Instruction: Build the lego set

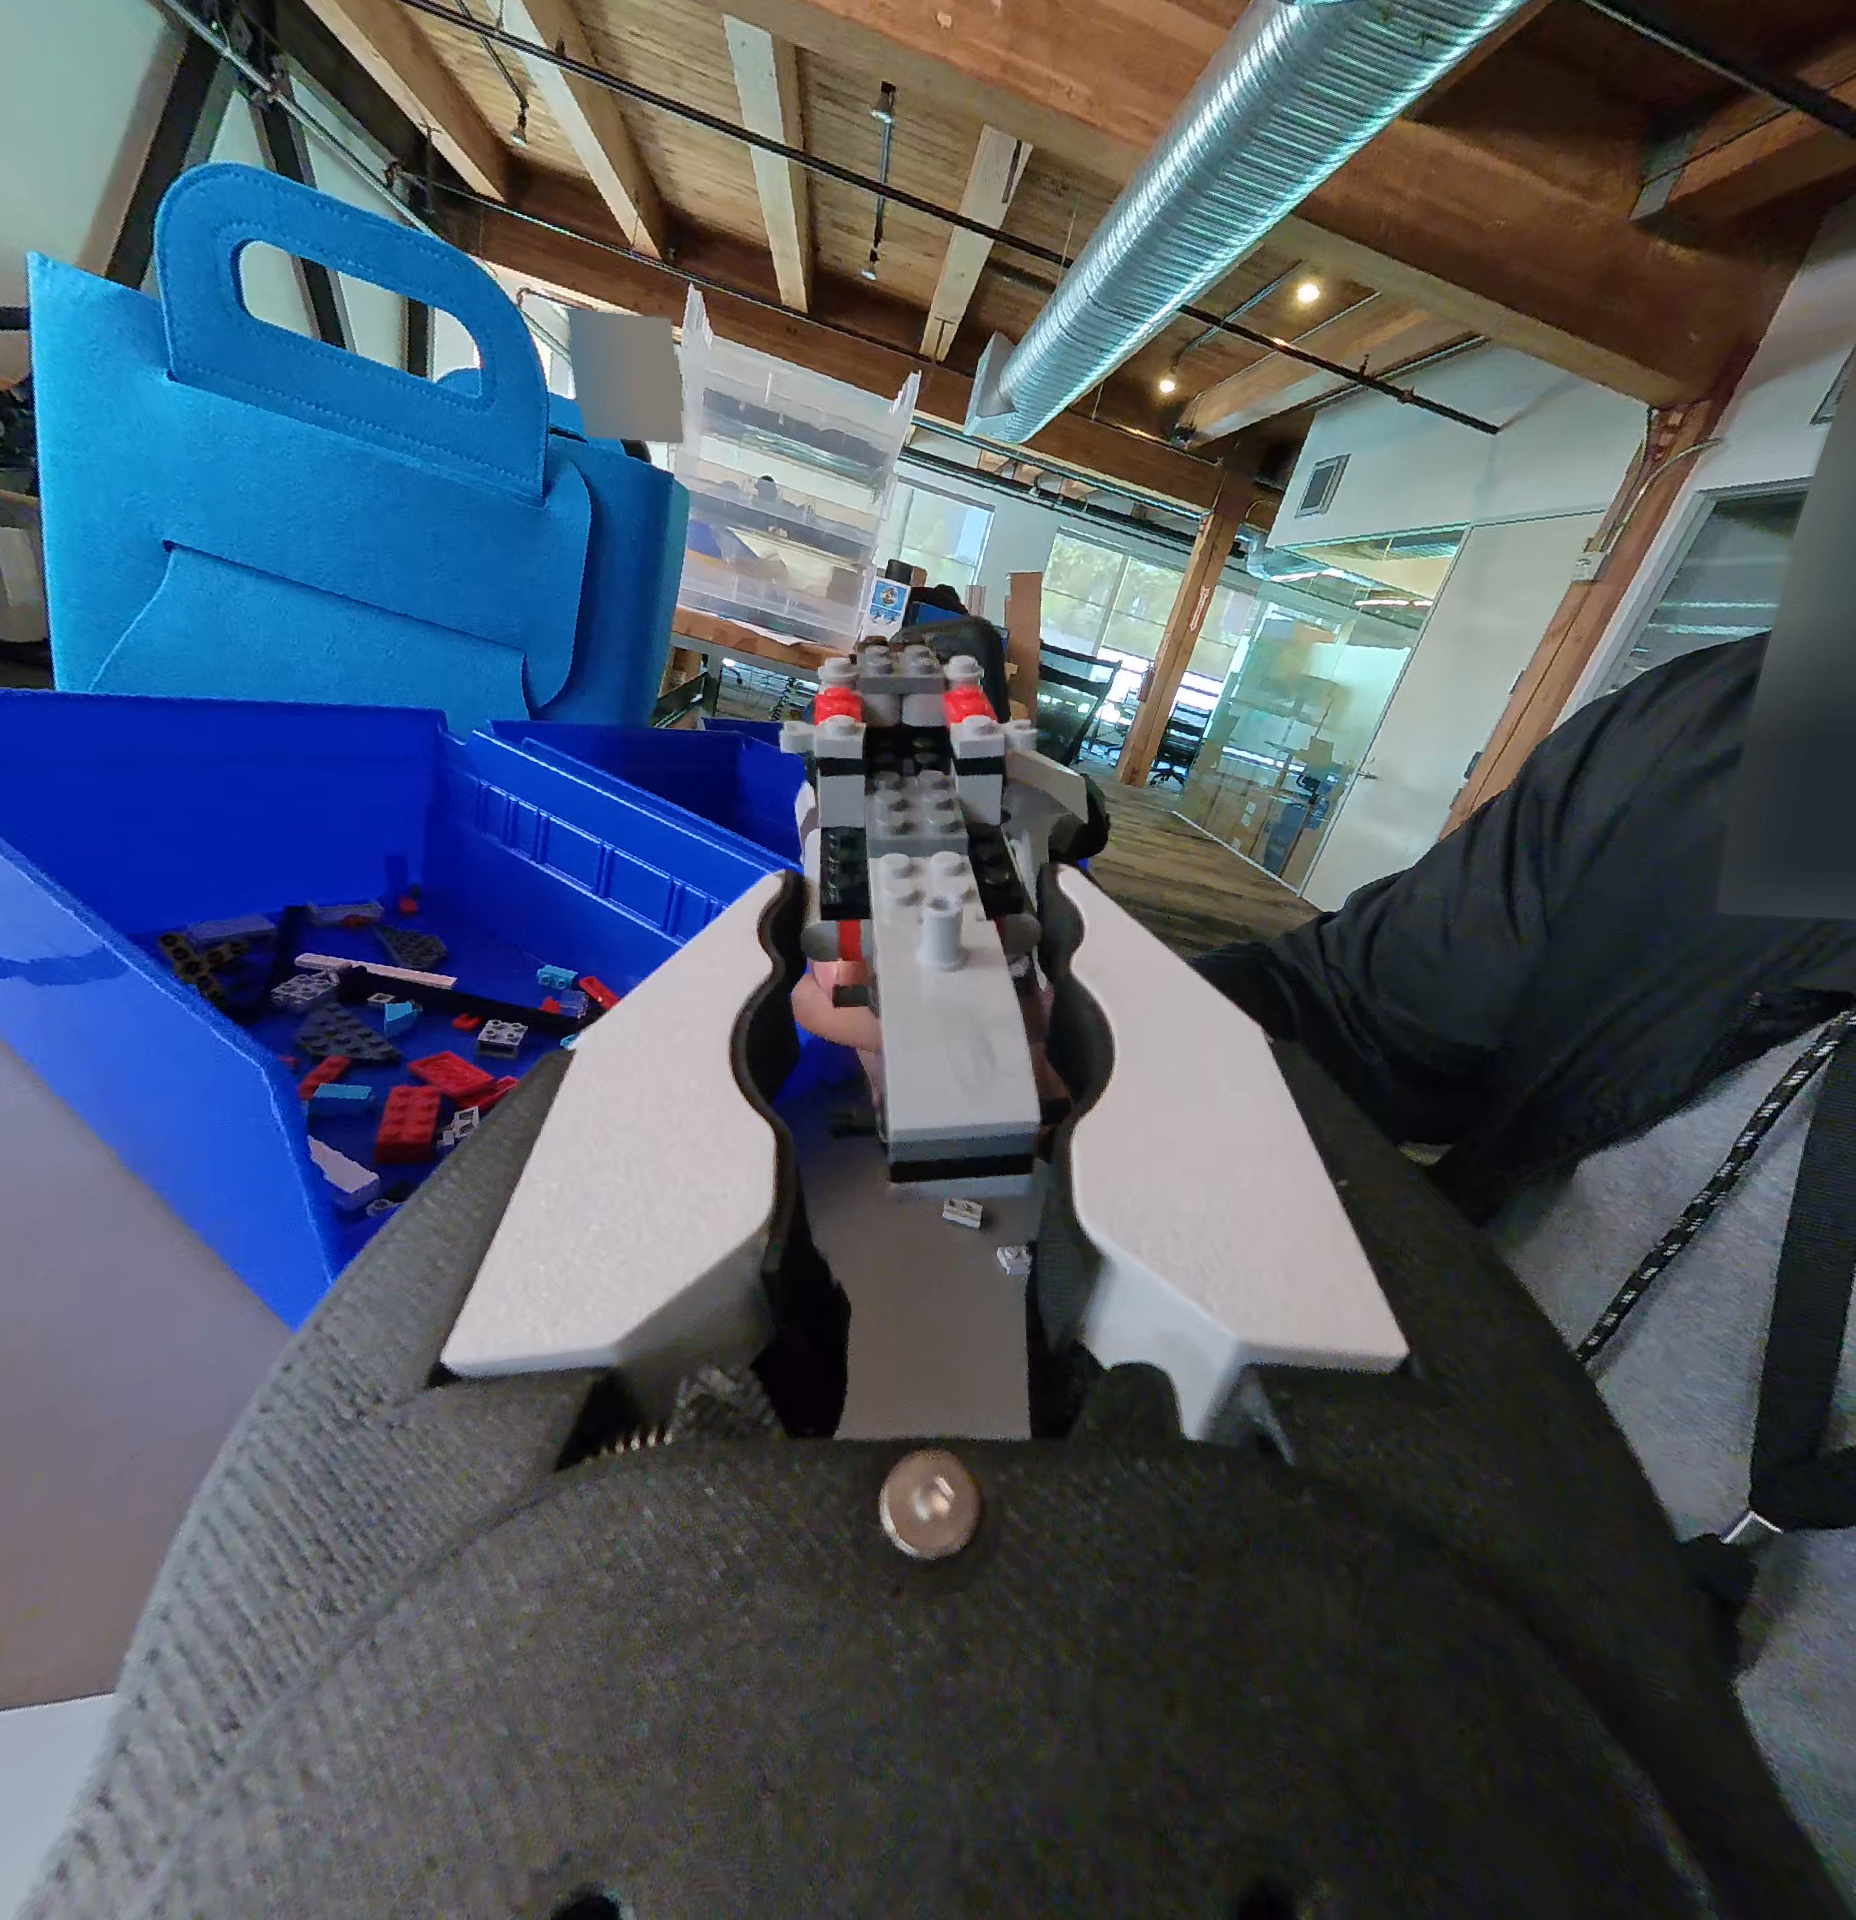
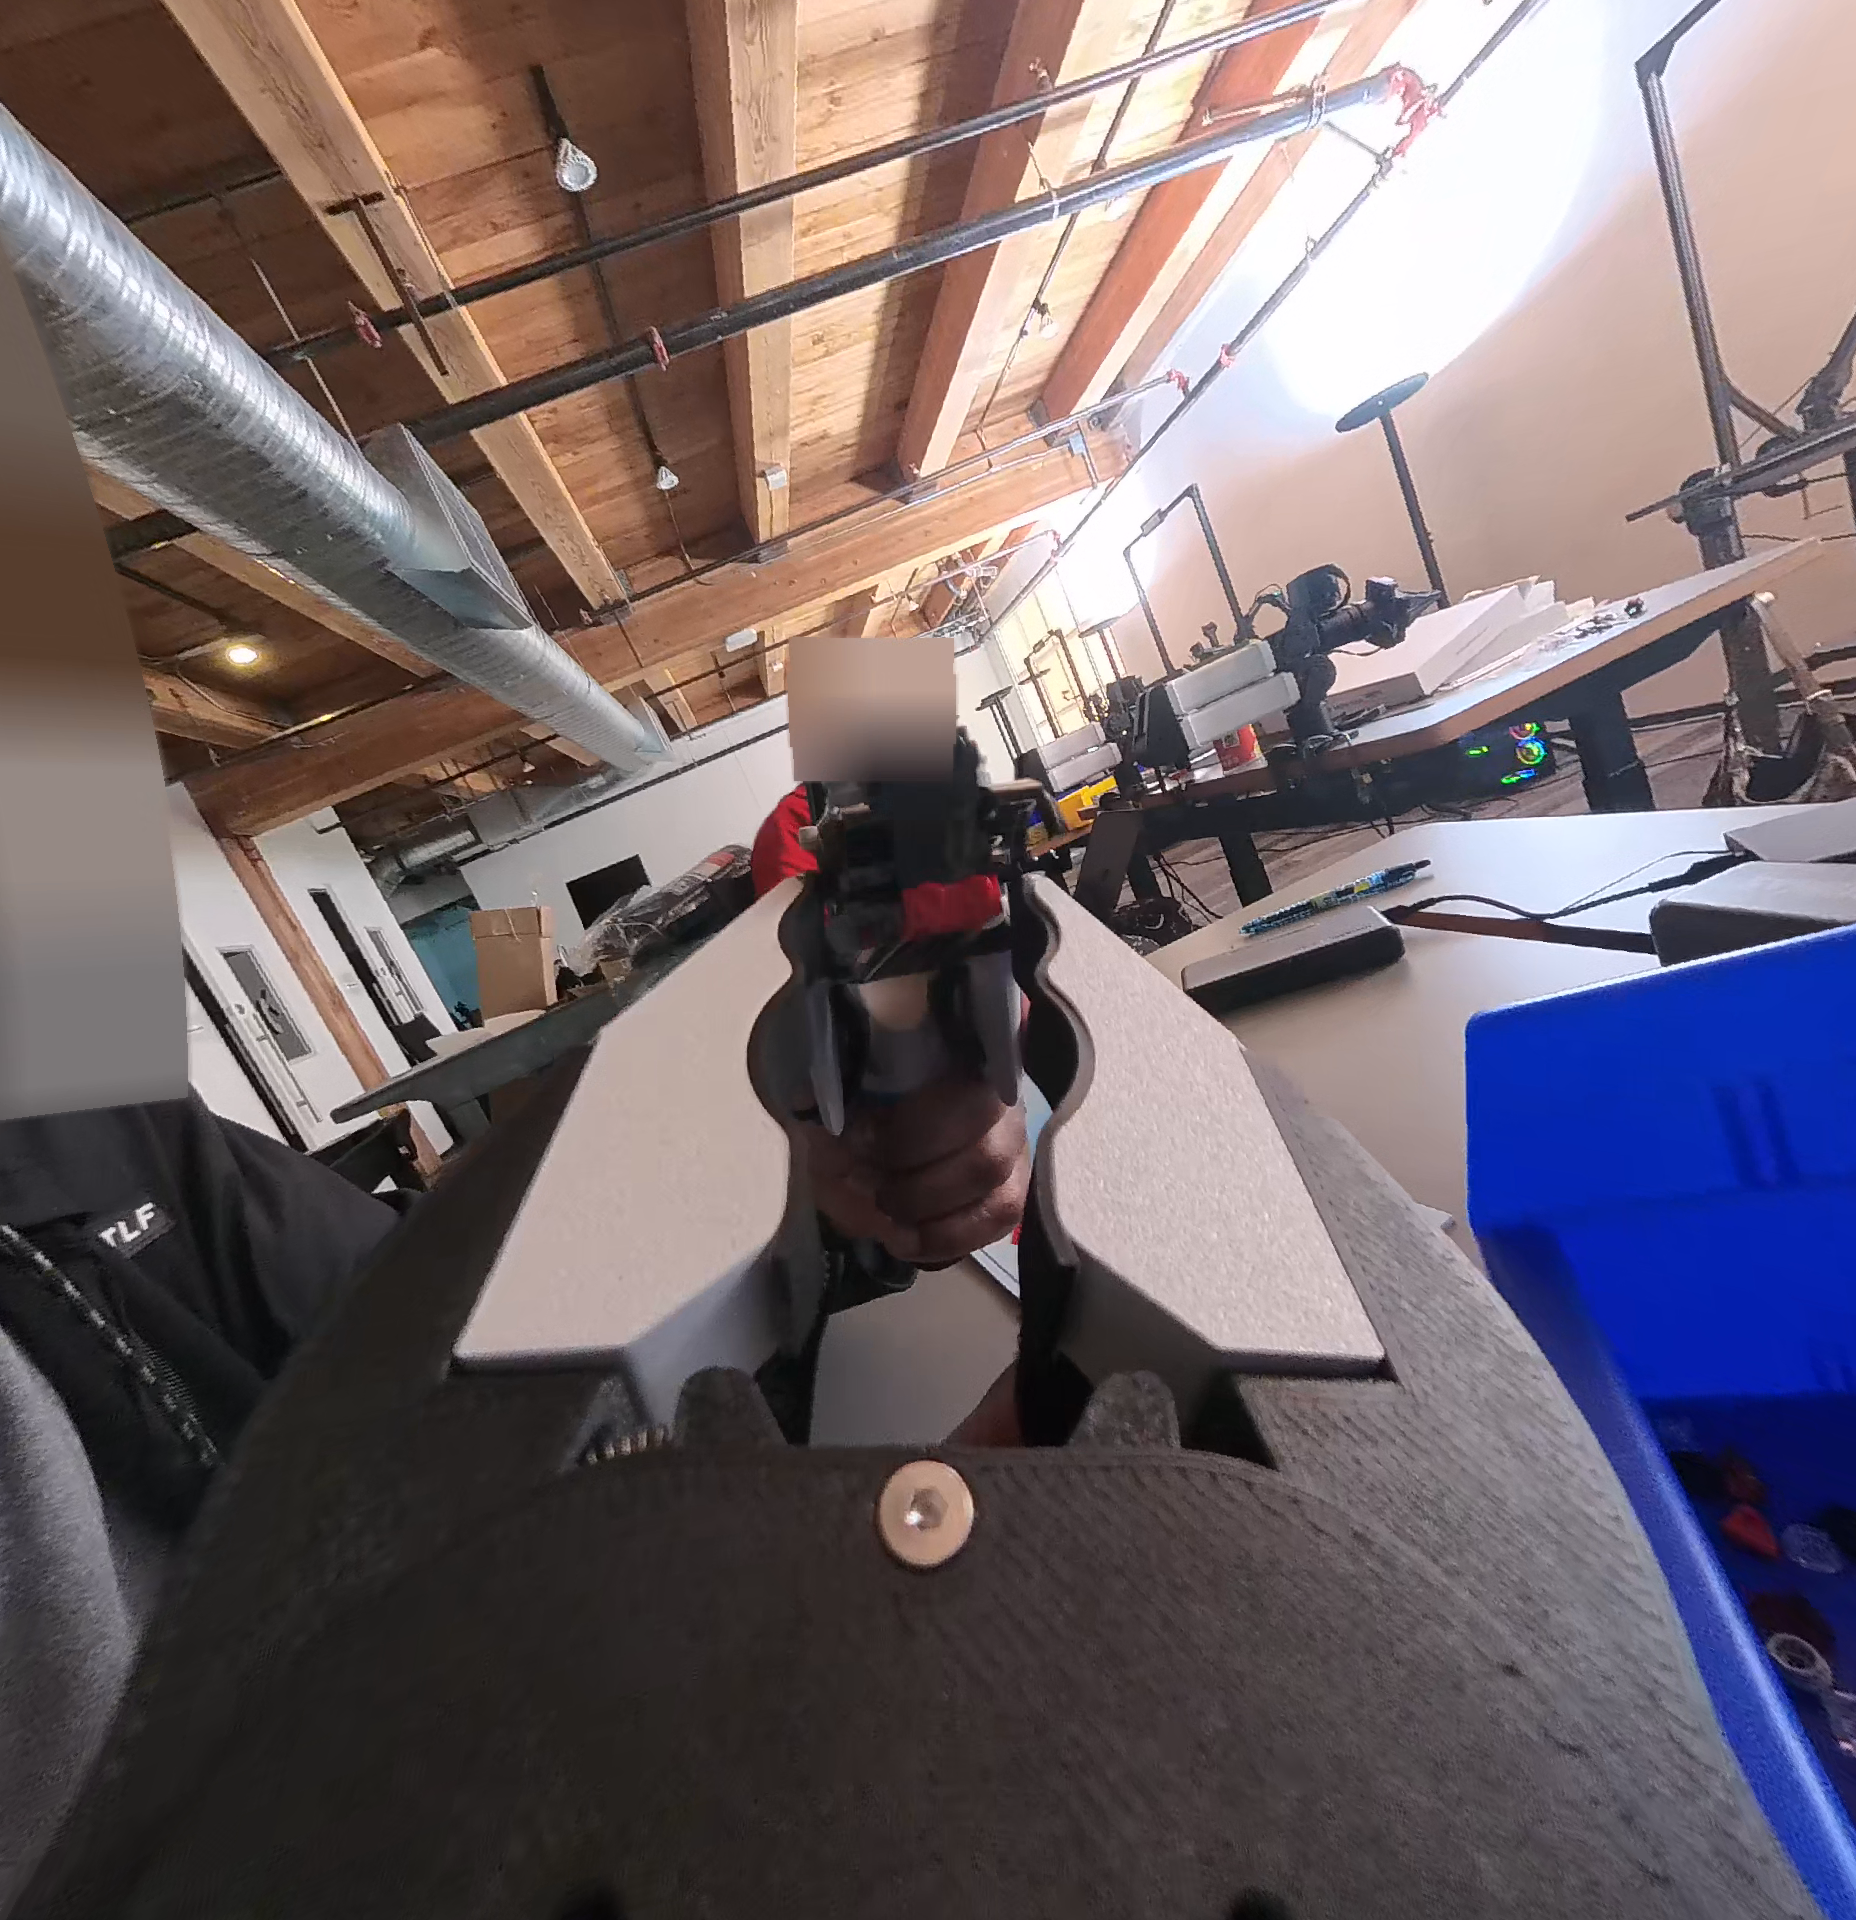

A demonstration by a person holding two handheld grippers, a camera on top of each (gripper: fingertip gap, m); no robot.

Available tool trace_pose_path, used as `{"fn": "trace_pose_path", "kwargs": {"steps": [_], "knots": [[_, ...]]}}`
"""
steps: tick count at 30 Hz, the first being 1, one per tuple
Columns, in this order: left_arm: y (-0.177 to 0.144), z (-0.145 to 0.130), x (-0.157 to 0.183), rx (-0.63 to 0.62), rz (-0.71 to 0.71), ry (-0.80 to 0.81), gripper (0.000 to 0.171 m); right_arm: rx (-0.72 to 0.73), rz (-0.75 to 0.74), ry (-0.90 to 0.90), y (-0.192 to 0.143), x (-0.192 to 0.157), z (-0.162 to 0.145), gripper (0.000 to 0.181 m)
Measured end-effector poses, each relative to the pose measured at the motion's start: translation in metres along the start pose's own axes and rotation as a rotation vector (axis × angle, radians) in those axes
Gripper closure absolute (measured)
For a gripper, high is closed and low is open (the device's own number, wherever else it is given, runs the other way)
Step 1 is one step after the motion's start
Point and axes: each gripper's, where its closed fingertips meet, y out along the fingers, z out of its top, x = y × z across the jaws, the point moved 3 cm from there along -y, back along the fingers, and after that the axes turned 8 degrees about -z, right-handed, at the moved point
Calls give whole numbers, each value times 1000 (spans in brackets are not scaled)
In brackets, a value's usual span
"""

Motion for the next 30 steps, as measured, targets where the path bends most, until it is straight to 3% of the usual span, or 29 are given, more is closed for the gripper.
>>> {"fn": "trace_pose_path", "kwargs": {"steps": [23, 30], "knots": [[-1, 3, 2, -16, 26, 66, 129, 36, 26, -2, -3, -1, 6, 144], [-2, 7, 3, -12, 72, 154, 129, 46, 25, 27, -4, -1, 7, 145]]}}
